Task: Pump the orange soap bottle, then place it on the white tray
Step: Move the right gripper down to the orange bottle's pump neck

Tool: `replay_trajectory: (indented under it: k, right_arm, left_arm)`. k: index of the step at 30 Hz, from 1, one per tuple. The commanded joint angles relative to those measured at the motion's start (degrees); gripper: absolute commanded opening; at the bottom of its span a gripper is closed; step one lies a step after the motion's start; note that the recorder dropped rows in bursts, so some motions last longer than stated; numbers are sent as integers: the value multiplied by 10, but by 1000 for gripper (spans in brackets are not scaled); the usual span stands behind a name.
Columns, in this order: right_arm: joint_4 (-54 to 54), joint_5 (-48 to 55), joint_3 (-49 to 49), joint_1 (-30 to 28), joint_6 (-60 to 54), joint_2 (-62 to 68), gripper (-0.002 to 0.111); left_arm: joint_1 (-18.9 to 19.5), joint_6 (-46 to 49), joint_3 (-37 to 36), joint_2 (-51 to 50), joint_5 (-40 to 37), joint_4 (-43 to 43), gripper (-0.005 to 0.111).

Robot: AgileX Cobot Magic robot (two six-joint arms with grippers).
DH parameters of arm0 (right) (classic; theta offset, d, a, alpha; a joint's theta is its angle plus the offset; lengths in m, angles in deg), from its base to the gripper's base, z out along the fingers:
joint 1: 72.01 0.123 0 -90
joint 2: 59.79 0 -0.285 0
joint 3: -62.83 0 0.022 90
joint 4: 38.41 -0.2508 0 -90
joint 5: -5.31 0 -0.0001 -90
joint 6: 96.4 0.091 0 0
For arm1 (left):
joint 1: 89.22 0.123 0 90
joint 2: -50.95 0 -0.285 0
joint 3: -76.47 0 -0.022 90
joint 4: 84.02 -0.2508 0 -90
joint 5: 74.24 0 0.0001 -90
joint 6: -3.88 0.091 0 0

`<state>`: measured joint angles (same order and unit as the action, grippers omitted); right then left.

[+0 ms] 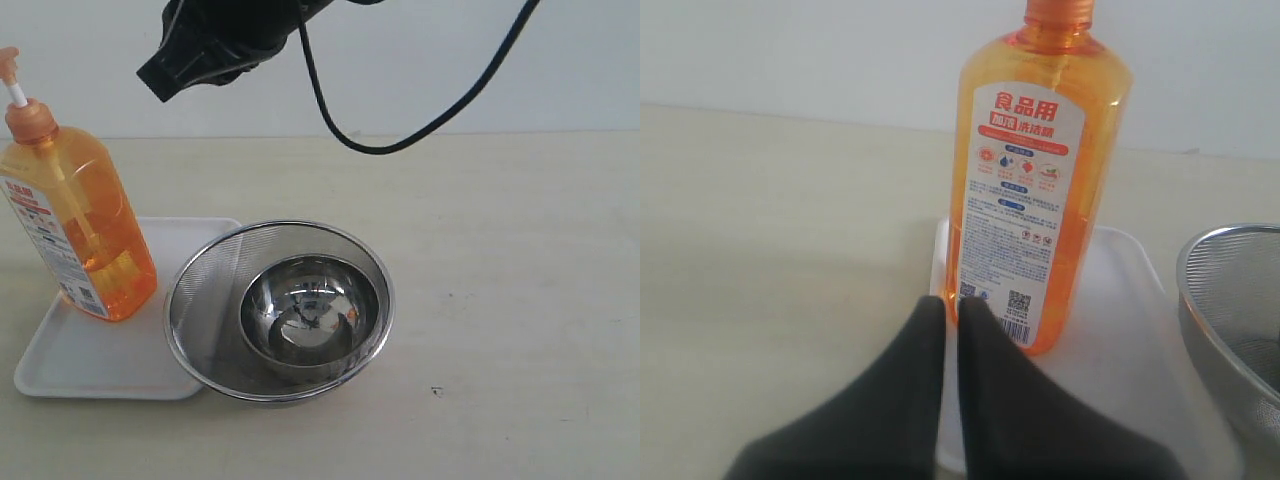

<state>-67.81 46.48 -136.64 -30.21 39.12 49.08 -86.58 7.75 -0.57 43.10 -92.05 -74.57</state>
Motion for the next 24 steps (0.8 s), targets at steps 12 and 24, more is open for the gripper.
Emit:
replay_trajectory:
  k: [12,24]
  right_arm:
    - [-15,-91,-6,36,-8,71,50]
    - [-54,-184,-17,59,-6,103,65]
  left_arm:
    - [2,-4,-2,1,0,6,5]
    - [2,-4,-2,1,0,6,5]
